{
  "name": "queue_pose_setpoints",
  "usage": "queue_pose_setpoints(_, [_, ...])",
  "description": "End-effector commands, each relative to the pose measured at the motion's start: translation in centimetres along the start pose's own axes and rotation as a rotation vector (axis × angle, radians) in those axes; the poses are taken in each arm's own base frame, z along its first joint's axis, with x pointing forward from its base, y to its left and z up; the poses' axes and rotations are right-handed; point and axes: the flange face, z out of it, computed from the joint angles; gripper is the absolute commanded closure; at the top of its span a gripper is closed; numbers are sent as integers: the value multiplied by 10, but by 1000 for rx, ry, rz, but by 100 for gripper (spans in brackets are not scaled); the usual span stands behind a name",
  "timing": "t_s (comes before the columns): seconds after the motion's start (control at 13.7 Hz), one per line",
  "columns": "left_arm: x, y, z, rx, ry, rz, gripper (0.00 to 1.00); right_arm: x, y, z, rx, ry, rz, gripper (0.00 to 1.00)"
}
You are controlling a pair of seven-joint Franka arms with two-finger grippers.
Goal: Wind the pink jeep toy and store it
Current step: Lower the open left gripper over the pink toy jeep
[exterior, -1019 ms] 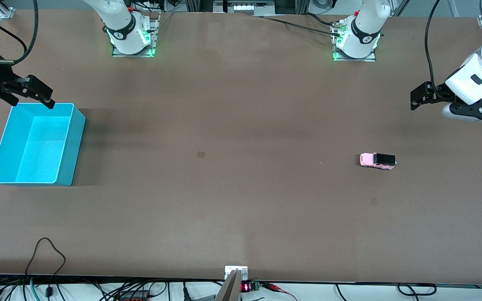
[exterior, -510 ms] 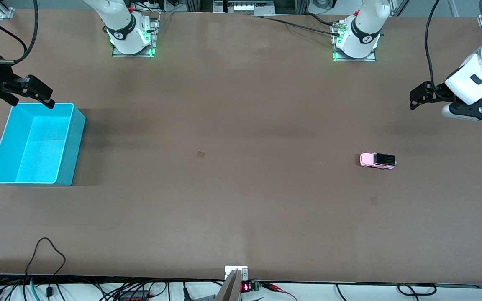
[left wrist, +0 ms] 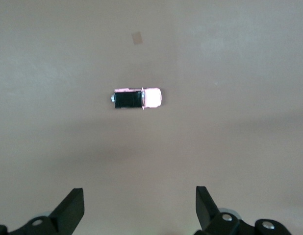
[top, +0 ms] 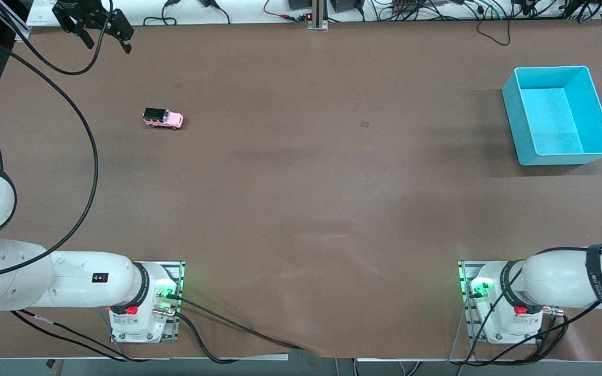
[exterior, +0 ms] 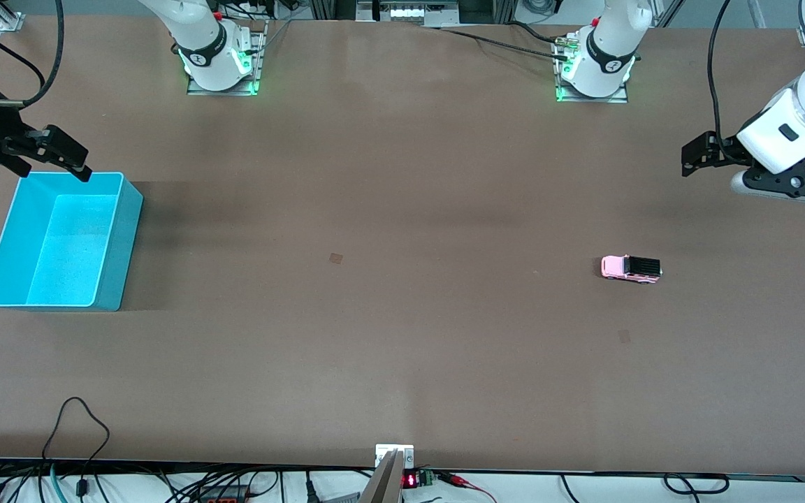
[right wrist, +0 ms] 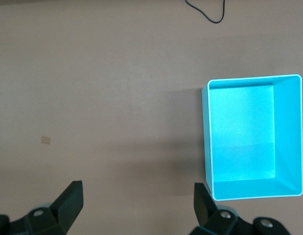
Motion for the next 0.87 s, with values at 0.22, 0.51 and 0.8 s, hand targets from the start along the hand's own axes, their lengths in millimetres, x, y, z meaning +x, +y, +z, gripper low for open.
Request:
queue_pose_setpoints(0.22, [-6, 23, 5, -9, -162, 80, 0, -6, 0, -5, 3, 11, -9, 0])
queue_pose_setpoints(0.51, [-11, 25, 16, -30, -228, 308, 0, -6, 0, -4, 3, 9, -8, 0])
queue_pose_setpoints(0.8, [4, 13, 40, -60, -217, 601, 0, -6, 0, -4, 3, 9, -8, 0])
